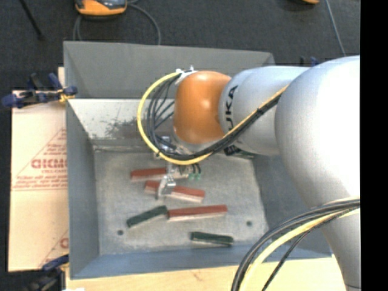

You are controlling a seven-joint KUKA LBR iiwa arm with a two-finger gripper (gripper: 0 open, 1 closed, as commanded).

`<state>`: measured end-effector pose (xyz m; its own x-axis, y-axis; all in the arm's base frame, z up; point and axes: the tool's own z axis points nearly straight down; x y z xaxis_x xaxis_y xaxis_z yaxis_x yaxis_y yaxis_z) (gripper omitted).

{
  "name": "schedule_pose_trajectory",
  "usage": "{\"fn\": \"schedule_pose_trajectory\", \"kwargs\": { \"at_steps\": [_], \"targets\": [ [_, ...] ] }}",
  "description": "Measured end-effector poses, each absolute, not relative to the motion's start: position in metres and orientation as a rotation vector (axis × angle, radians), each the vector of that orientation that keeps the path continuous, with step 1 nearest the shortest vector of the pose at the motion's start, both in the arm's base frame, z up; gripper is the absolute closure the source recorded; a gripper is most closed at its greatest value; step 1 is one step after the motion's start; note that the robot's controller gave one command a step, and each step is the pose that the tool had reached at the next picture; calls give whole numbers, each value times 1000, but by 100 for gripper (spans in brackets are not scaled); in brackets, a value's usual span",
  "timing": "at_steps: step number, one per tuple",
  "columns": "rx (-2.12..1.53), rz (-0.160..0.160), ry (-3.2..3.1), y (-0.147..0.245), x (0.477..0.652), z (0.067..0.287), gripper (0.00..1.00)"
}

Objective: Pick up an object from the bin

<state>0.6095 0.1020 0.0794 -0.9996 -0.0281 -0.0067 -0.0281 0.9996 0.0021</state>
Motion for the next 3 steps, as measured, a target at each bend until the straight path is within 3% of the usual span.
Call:
{"fn": "schedule_pose_trajectory", "kwargs": {
  "at_steps": [1, 2, 3],
  "targets": [
    [-146, 17, 3125, 90, 615, 77, 0],
    [-44, 2, 3135, 101, 612, 83, 100],
    [-43, 3, 3135, 101, 612, 83, 100]
  ]
}}
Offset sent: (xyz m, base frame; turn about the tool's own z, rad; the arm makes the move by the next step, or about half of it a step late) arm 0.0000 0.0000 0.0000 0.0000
